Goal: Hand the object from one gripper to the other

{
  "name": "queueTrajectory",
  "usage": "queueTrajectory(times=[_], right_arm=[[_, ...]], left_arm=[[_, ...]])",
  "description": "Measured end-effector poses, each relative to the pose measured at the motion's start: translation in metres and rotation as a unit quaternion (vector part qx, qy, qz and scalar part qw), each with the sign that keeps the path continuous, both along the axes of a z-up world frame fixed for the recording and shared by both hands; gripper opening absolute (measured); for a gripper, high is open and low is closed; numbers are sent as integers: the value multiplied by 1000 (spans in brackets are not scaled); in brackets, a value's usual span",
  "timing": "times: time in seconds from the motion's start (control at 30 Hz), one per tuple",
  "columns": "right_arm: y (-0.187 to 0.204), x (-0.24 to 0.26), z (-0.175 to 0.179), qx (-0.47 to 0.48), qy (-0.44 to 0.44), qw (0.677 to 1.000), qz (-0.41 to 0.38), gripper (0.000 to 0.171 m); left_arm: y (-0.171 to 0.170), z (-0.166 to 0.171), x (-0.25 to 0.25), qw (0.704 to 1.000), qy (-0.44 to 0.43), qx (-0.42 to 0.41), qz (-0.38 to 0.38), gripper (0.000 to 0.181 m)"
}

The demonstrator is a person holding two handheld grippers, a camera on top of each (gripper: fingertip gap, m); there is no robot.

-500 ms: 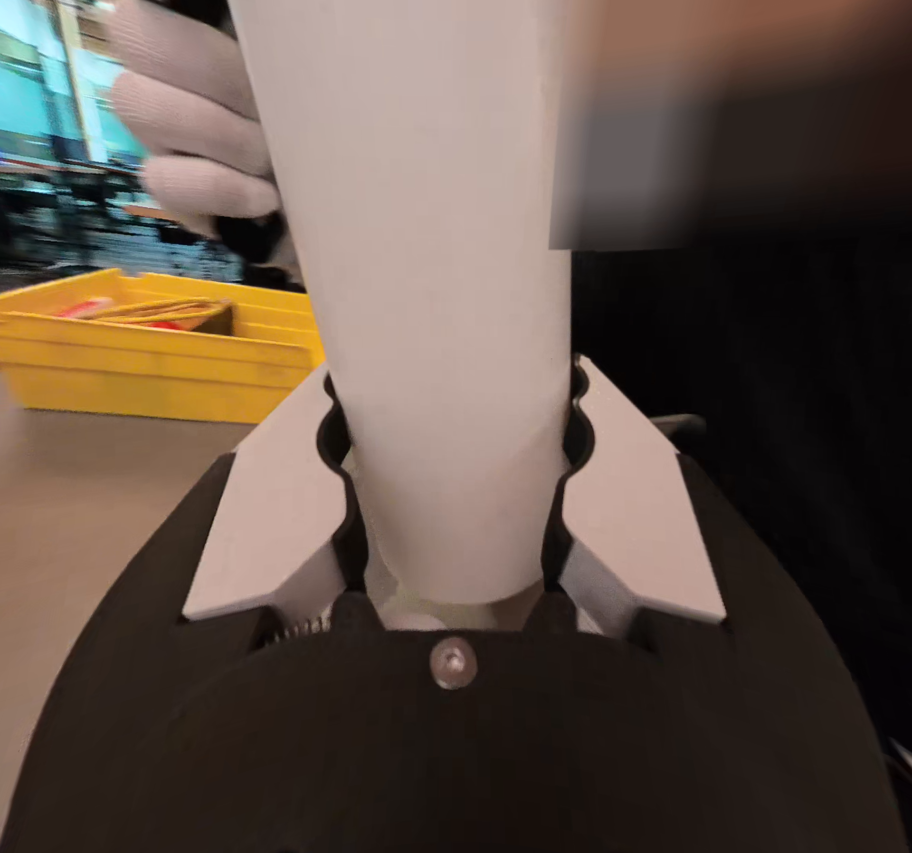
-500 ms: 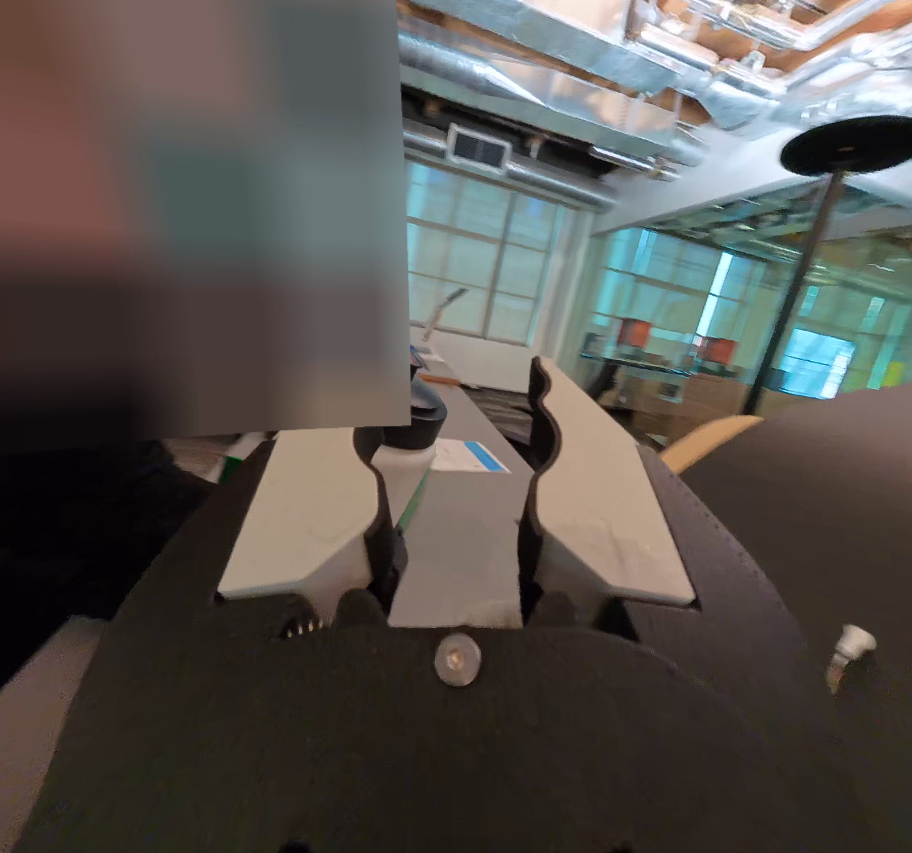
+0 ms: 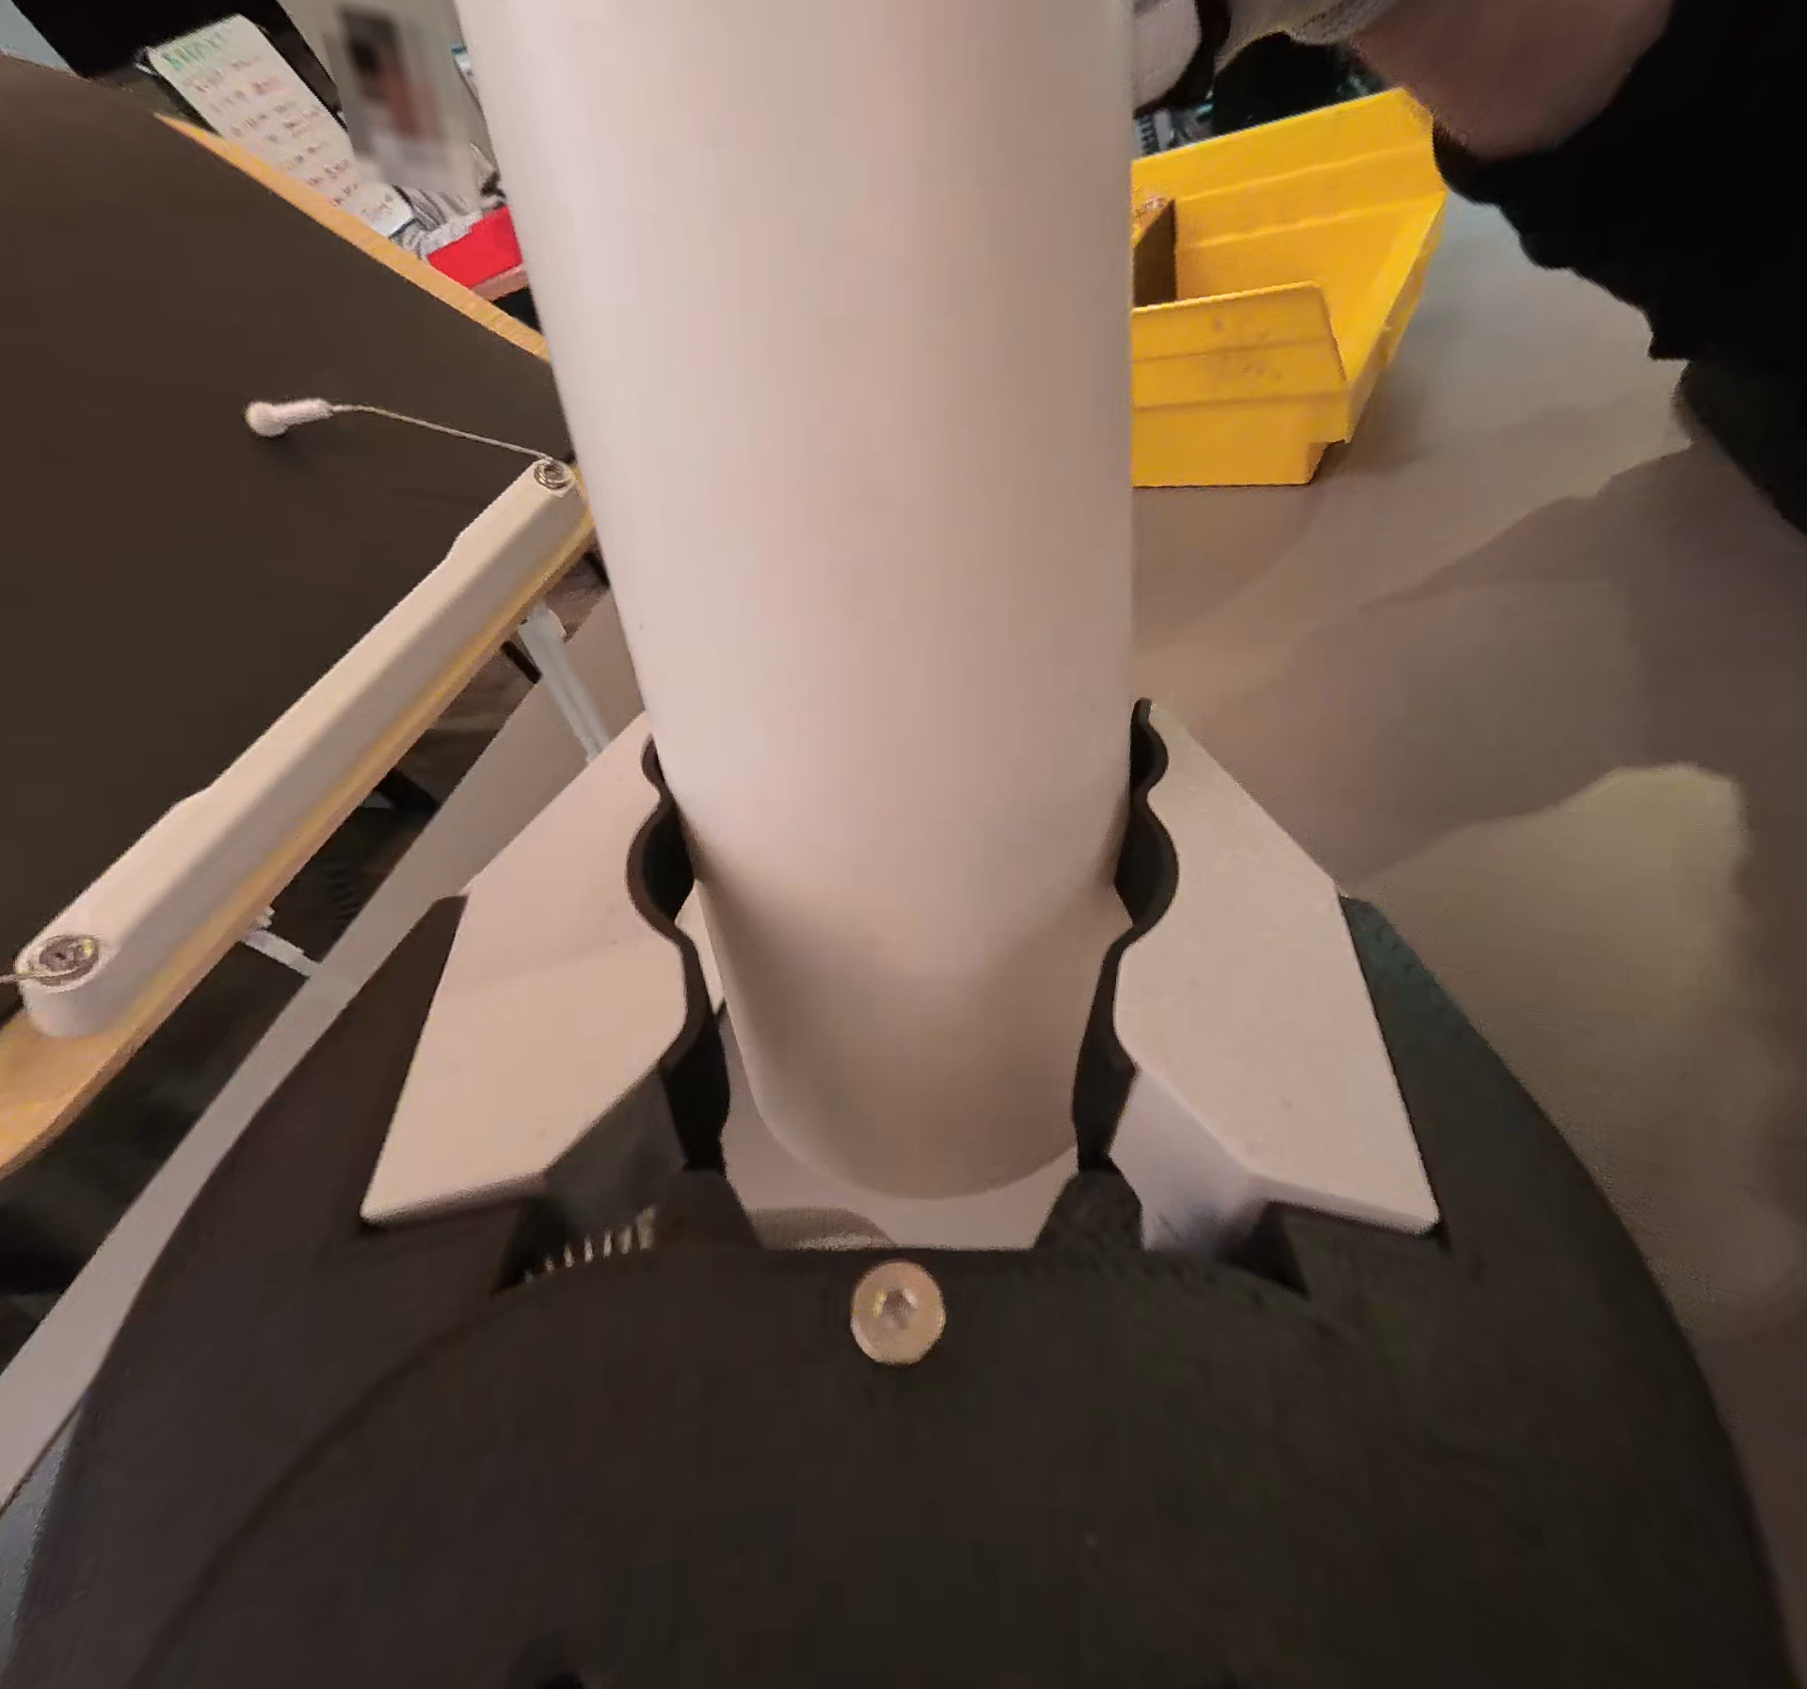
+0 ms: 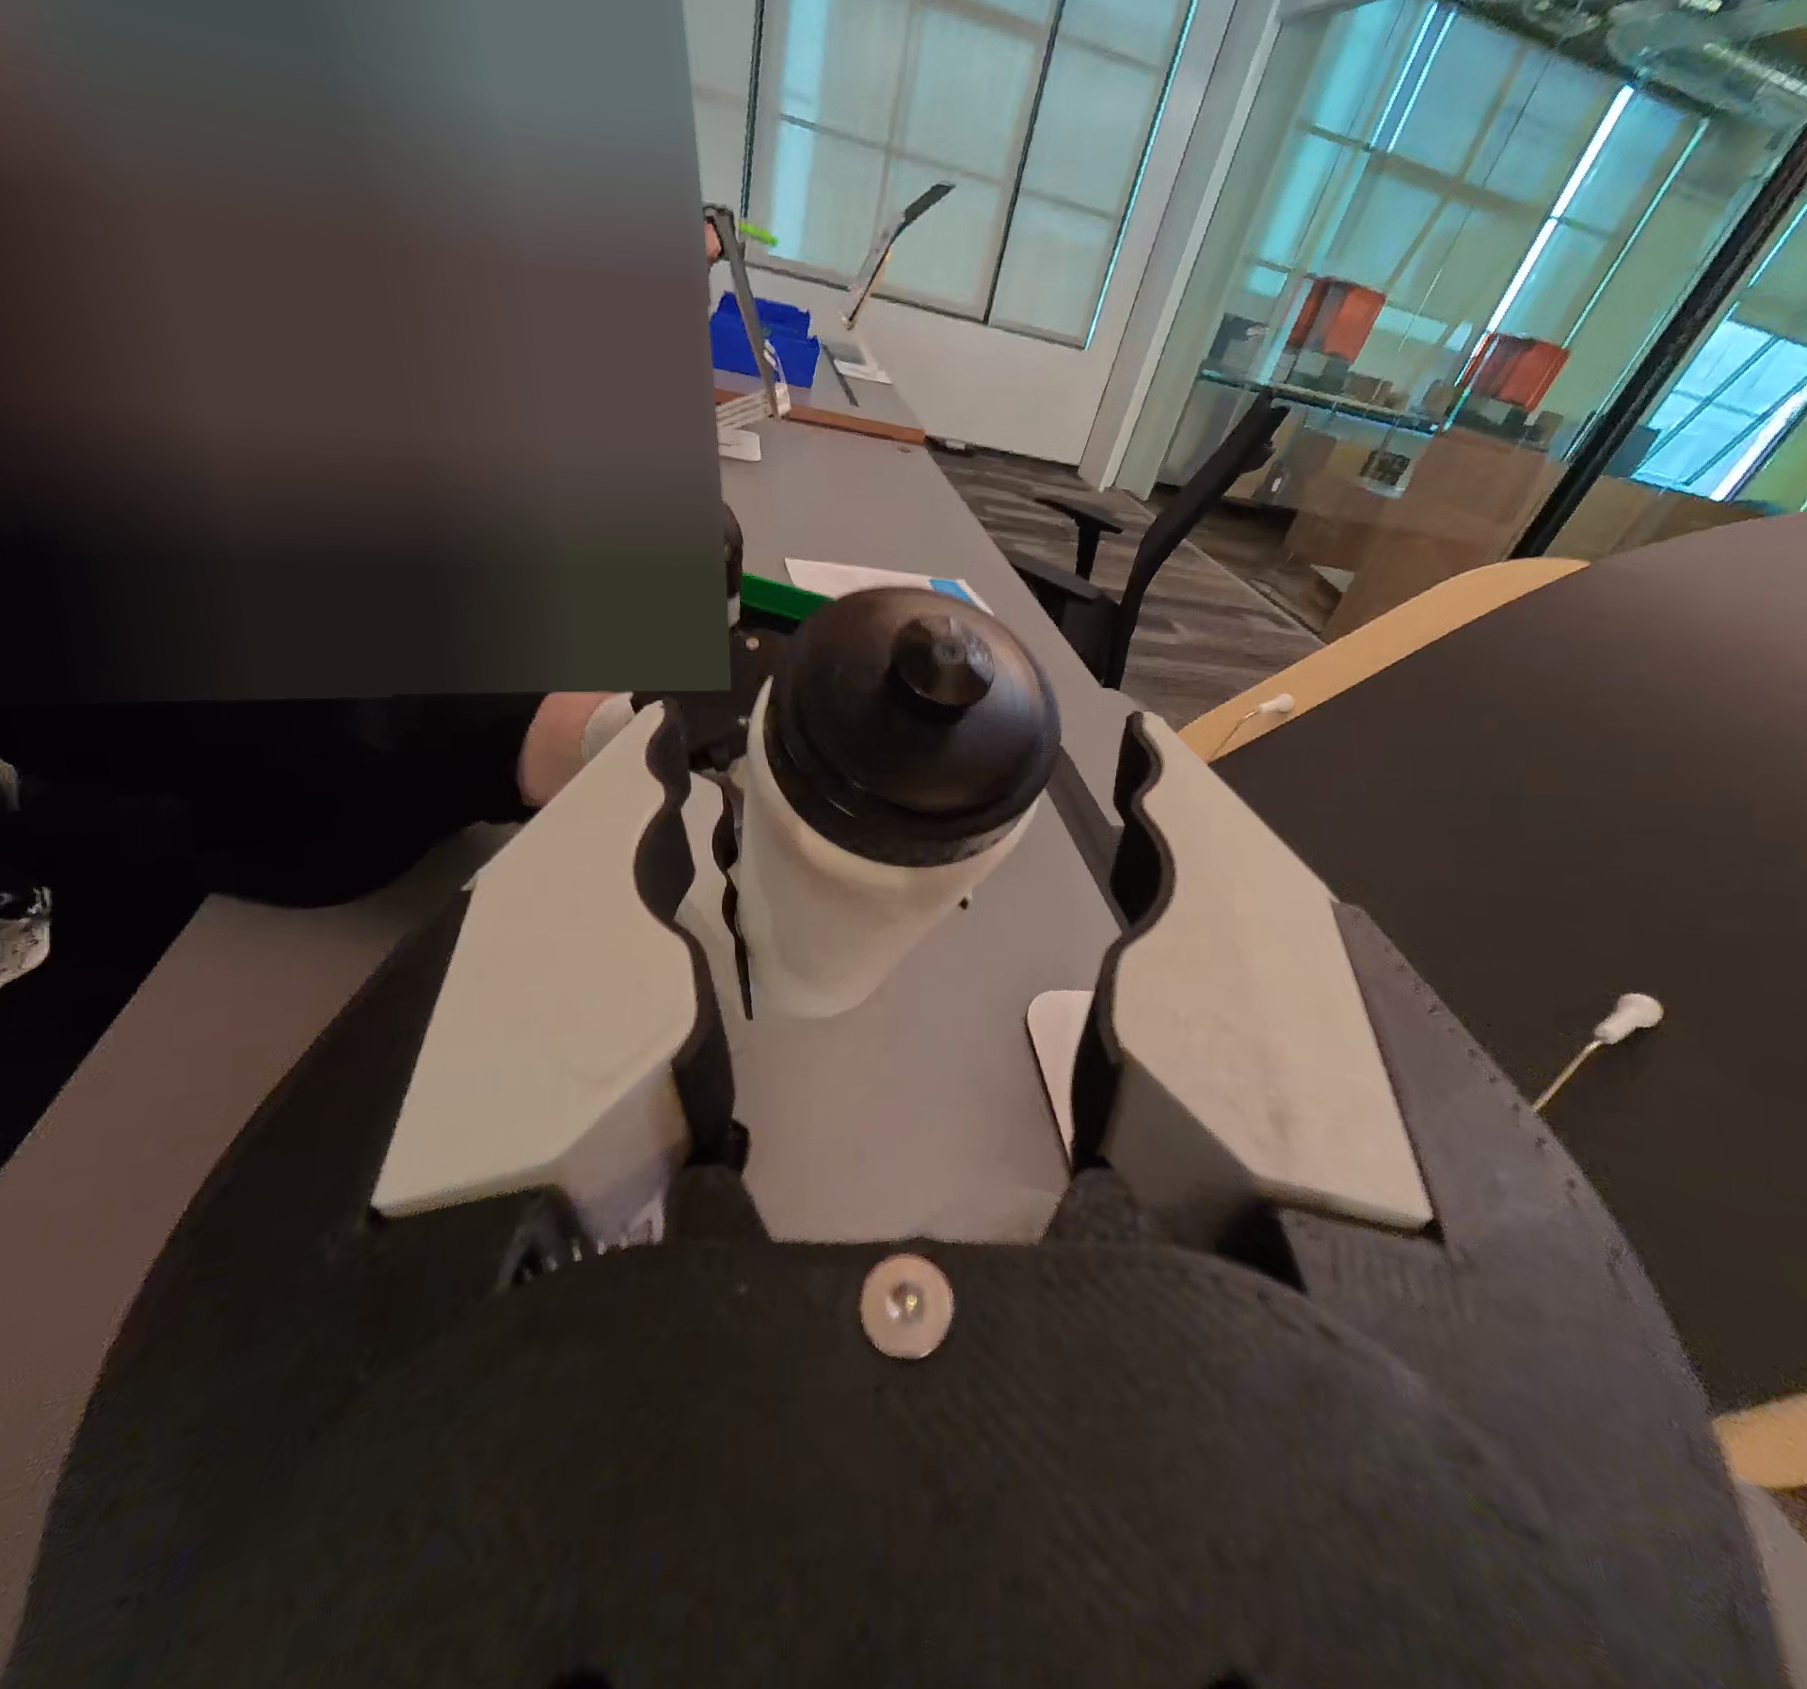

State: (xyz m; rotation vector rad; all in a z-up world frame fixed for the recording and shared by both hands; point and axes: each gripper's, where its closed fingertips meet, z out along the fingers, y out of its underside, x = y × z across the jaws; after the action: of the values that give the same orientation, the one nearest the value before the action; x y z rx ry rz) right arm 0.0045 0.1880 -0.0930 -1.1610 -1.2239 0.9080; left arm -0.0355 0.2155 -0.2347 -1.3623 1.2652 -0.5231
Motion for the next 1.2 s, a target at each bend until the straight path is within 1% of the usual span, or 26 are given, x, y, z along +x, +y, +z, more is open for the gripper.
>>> queueTrajectory(times=[0.07, 0.13, 0.23, 0.3, 0.67, 0.83, 0.97, 1.03, 1.1, 1.13, 1.2], right_arm=[[5, -9, -10, 11, -10, 1000, -9, 86], [7, -19, -16, 4, -2, 1000, 0, 85], [2, -29, -15, -5, 38, 999, 29, 77], [2, -32, -13, -11, 62, 997, 35, 76], [-1, -35, -4, -4, 86, 996, 40, 76], [-1, -29, 3, -2, 100, 994, 41, 76], [-1, -19, 10, 12, 107, 993, 40, 76], [0, -14, 14, 30, 102, 994, 26, 76], [2, -9, 19, 49, 99, 994, 7, 76], [3, -6, 21, 64, 94, 994, -4, 76], [2, -4, 23, 105, 77, 991, -31, 76]], left_arm=[[0, 3, 1, 1000, -6, 12, 4, 88], [-4, 1, 5, 1000, -2, 7, -6, 88], [-6, -4, 8, 1000, 7, 2, -10, 88], [-6, -4, 8, 1000, 1, -4, -12, 88], [-7, 2, 9, 1000, -16, 2, -11, 88], [-6, 10, 6, 999, -43, -8, -11, 88], [-4, 13, -2, 995, -70, -72, -21, 93], [-2, 20, -8, 988, -101, -109, -30, 93], [3, 23, -15, 980, -121, -155, -27, 94], [5, 24, -19, 975, -130, -178, -28, 92], [1, 23, -22, 954, -154, -253, -55, 89]])
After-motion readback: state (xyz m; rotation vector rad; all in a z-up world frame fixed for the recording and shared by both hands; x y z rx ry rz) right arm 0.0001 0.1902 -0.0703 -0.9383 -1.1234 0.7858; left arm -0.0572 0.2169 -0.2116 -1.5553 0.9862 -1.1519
